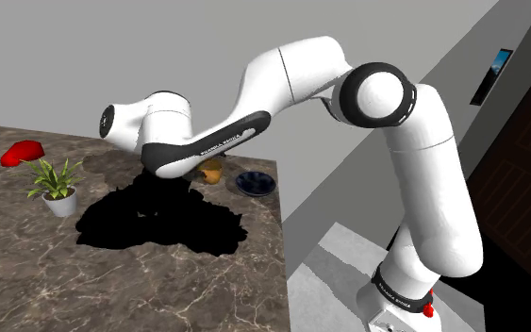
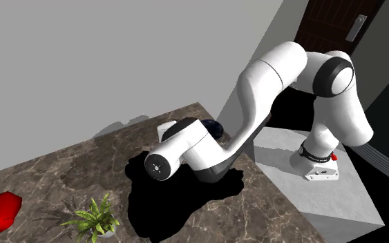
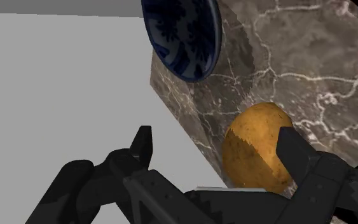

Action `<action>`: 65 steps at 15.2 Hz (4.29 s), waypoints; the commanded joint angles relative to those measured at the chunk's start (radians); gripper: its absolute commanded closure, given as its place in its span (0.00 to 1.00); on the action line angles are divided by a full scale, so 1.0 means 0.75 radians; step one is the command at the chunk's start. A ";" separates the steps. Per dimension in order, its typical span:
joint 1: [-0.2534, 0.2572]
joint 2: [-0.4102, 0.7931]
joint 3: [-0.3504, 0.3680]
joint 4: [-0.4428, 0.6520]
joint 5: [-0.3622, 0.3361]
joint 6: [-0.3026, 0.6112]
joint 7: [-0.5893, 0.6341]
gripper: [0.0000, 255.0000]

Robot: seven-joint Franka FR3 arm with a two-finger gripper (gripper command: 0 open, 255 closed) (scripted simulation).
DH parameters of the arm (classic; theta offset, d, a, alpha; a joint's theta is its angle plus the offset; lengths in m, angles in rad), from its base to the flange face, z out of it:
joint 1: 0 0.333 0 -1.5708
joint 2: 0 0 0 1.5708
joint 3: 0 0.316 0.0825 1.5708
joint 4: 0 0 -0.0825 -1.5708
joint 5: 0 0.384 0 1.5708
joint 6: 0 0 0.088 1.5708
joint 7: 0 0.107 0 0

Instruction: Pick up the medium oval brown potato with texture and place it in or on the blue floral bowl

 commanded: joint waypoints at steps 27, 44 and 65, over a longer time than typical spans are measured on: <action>-0.252 0.518 0.490 0.281 -0.564 -0.214 0.109 1.00; -0.585 0.520 0.775 0.281 -0.453 -0.138 -0.289 0.00; -0.581 0.467 0.801 0.320 -0.434 -0.195 -0.341 1.00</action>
